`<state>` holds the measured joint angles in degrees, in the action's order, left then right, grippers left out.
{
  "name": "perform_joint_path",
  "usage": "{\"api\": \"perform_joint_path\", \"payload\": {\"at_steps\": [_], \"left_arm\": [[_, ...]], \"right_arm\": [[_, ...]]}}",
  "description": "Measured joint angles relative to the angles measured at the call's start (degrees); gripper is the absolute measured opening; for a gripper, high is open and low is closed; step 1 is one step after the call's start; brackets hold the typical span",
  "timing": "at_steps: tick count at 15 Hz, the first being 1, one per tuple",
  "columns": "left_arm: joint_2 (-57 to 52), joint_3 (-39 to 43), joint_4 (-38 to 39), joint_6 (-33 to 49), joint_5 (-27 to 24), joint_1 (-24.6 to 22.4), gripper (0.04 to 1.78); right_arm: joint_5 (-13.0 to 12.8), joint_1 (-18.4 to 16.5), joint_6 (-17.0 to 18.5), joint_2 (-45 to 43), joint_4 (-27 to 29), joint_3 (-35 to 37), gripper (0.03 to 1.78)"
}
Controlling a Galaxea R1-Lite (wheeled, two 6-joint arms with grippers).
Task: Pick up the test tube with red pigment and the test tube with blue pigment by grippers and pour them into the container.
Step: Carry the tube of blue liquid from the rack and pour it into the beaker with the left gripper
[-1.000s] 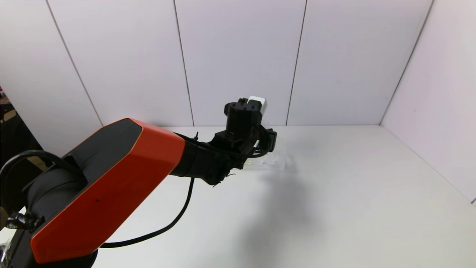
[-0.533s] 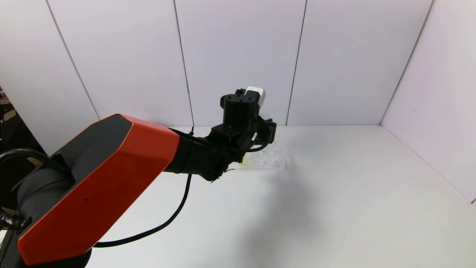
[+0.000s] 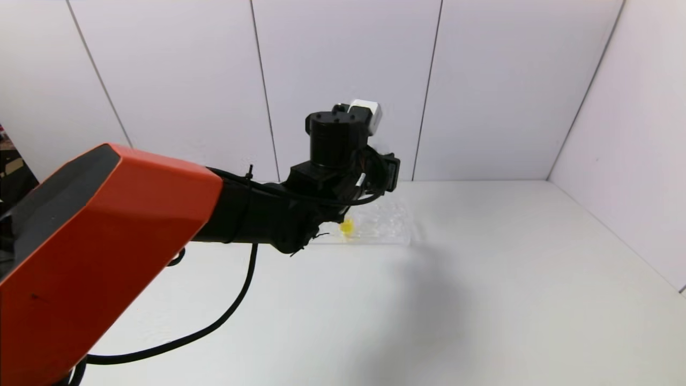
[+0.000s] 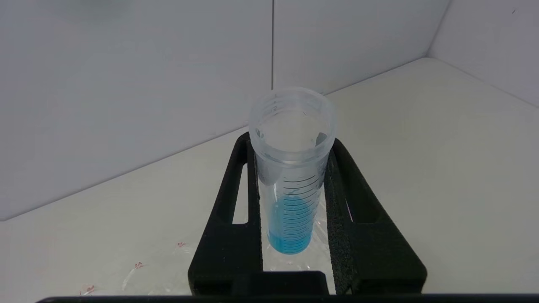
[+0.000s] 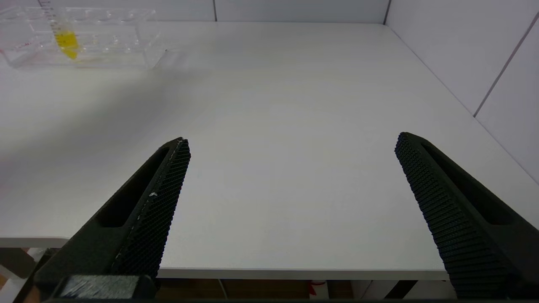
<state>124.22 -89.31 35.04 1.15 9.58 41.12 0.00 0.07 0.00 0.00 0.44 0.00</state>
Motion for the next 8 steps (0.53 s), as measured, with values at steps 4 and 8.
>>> {"api": "perform_joint_path", "payload": {"at_steps": [4,8], "left_arm": [[-6.0,4.1,-0.2,-1.9,3.2,-0.1,0.45],[-11.3,7.1,-0.3,-2.4,3.5,-2.6,0.45]], "right_arm": [[0.0,0.0,0.0,0.0,0.0,0.0,1.77],[0.0,0.0,0.0,0.0,0.0,0.0,1.77]]}}
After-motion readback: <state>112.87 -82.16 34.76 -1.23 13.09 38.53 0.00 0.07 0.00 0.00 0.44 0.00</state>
